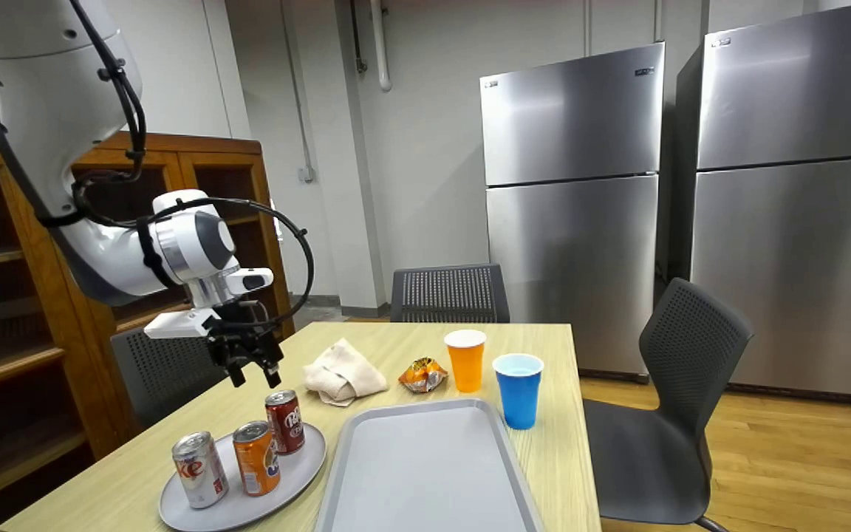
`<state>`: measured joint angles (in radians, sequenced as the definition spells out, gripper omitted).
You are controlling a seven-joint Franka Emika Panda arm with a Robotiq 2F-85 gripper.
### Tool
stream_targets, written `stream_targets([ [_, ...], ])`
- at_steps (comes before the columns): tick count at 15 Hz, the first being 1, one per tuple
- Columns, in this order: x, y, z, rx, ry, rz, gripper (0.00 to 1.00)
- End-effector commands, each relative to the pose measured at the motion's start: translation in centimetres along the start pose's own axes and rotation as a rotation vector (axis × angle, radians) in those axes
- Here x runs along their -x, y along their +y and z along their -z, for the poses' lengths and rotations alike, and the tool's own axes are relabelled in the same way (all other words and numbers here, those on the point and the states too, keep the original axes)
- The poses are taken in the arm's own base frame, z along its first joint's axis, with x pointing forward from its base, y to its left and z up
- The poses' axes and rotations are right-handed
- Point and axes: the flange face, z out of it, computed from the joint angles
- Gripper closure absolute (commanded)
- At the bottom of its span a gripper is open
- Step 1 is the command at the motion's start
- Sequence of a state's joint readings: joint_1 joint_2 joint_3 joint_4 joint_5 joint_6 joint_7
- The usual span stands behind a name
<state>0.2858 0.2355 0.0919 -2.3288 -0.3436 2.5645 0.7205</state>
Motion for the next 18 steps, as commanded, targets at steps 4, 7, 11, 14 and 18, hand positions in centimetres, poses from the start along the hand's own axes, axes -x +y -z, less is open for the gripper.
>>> stream_targets([
  [4, -1.6, 0.4, -2.0, -0.062, 0.020, -0.024, 0.00],
  [7, -1.8, 0.6, -2.6, -0.067, 0.020, -0.034, 0.00],
  [11, -2.1, 1.0, -3.4, -0.066, 0.006, -0.045, 0.00],
  [14, -2.3, 1.2, -4.1, -0.071, -0.010, -0.050, 0.00],
  [18, -2.5, 1.2, -5.3, -0.086, -0.035, -0.061, 0.00],
])
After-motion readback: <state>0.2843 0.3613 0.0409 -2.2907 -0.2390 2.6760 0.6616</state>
